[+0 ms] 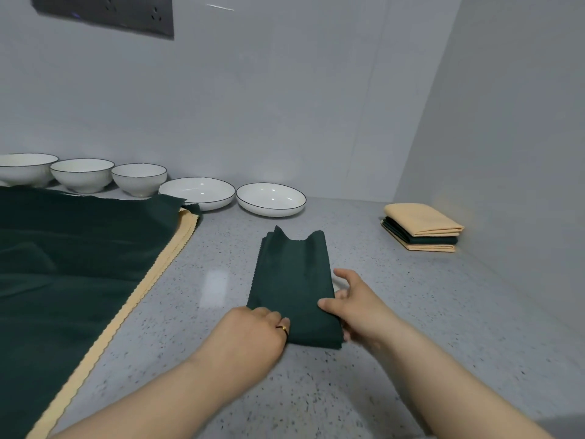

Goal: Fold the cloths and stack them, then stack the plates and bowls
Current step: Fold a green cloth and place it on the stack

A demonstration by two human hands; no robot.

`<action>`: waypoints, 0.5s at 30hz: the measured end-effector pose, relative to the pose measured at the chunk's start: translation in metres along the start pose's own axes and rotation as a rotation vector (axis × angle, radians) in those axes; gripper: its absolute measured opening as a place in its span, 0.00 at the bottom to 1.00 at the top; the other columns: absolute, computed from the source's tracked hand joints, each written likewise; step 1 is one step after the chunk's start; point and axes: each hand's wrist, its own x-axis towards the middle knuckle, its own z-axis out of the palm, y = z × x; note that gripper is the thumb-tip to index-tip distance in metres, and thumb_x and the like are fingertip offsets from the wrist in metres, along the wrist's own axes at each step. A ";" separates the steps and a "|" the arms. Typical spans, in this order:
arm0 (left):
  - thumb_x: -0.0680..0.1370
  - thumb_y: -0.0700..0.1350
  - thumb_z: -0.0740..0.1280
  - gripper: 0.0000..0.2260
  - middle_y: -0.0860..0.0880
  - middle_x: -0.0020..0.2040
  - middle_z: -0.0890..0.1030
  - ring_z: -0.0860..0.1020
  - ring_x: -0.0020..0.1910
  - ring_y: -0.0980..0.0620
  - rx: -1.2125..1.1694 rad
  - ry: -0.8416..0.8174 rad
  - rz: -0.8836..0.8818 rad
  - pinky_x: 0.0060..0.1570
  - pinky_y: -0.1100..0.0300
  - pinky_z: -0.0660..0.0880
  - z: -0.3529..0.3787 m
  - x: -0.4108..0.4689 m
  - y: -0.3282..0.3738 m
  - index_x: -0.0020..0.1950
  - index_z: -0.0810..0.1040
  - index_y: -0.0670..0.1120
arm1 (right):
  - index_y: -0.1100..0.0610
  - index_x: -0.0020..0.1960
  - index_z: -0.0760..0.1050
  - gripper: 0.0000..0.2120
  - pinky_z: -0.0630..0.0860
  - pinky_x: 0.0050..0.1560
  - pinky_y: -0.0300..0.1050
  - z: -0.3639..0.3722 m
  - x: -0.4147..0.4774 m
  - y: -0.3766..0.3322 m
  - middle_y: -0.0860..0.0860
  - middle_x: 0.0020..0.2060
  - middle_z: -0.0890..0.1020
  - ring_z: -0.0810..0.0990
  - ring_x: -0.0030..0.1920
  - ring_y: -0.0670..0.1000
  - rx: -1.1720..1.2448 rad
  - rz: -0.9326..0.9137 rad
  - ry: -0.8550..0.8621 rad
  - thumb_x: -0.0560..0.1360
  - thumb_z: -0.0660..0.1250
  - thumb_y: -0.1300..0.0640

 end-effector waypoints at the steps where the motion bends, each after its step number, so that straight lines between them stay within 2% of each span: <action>1: 0.41 0.44 0.79 0.18 0.53 0.24 0.78 0.76 0.22 0.57 -0.010 0.003 -0.007 0.19 0.73 0.68 -0.001 -0.005 0.001 0.29 0.83 0.47 | 0.53 0.74 0.51 0.31 0.76 0.38 0.37 0.001 -0.005 0.001 0.52 0.51 0.76 0.79 0.42 0.49 -0.138 -0.055 0.042 0.76 0.63 0.61; 2: 0.40 0.43 0.78 0.19 0.53 0.24 0.78 0.77 0.22 0.57 -0.018 0.015 -0.013 0.19 0.72 0.69 -0.003 -0.010 0.004 0.29 0.83 0.47 | 0.52 0.74 0.50 0.32 0.73 0.53 0.37 0.001 -0.010 0.004 0.52 0.62 0.71 0.76 0.57 0.49 -0.325 -0.141 0.096 0.77 0.63 0.58; 3: 0.39 0.42 0.78 0.20 0.53 0.25 0.79 0.78 0.23 0.57 -0.036 0.018 -0.020 0.19 0.72 0.70 -0.005 -0.015 0.005 0.29 0.83 0.47 | 0.50 0.75 0.50 0.31 0.64 0.65 0.38 0.002 -0.013 0.007 0.51 0.70 0.63 0.66 0.68 0.49 -0.507 -0.241 0.133 0.77 0.62 0.55; 4: 0.39 0.42 0.79 0.21 0.53 0.26 0.80 0.78 0.24 0.57 -0.049 0.031 -0.018 0.19 0.72 0.70 -0.005 -0.019 0.005 0.30 0.84 0.47 | 0.49 0.75 0.50 0.29 0.55 0.70 0.38 0.004 -0.017 0.007 0.49 0.74 0.55 0.56 0.73 0.48 -0.644 -0.333 0.132 0.78 0.60 0.53; 5: 0.39 0.43 0.79 0.21 0.54 0.26 0.80 0.79 0.25 0.57 -0.061 0.025 -0.027 0.20 0.72 0.71 -0.008 -0.022 0.007 0.30 0.84 0.47 | 0.48 0.75 0.50 0.28 0.48 0.73 0.39 0.007 -0.019 0.007 0.48 0.75 0.49 0.49 0.75 0.47 -0.740 -0.400 0.087 0.79 0.58 0.51; 7: 0.39 0.44 0.80 0.22 0.54 0.27 0.81 0.80 0.26 0.57 -0.087 0.007 -0.046 0.20 0.72 0.71 -0.009 -0.024 0.008 0.31 0.84 0.48 | 0.48 0.75 0.50 0.25 0.41 0.73 0.40 0.013 -0.013 0.007 0.47 0.76 0.45 0.44 0.76 0.46 -0.878 -0.440 -0.060 0.80 0.54 0.49; 10: 0.40 0.44 0.80 0.20 0.54 0.26 0.80 0.79 0.25 0.58 -0.090 -0.011 -0.066 0.20 0.72 0.71 -0.007 -0.025 0.009 0.30 0.84 0.49 | 0.51 0.76 0.49 0.25 0.41 0.73 0.39 0.017 0.008 0.009 0.49 0.76 0.46 0.44 0.76 0.46 -0.929 -0.364 -0.208 0.81 0.50 0.49; 15: 0.43 0.46 0.80 0.17 0.55 0.26 0.79 0.77 0.24 0.58 -0.144 -0.054 -0.068 0.20 0.71 0.70 -0.004 -0.025 0.008 0.28 0.82 0.51 | 0.53 0.76 0.47 0.25 0.42 0.74 0.41 0.016 0.054 0.004 0.49 0.76 0.46 0.43 0.76 0.46 -0.967 -0.316 -0.218 0.81 0.48 0.48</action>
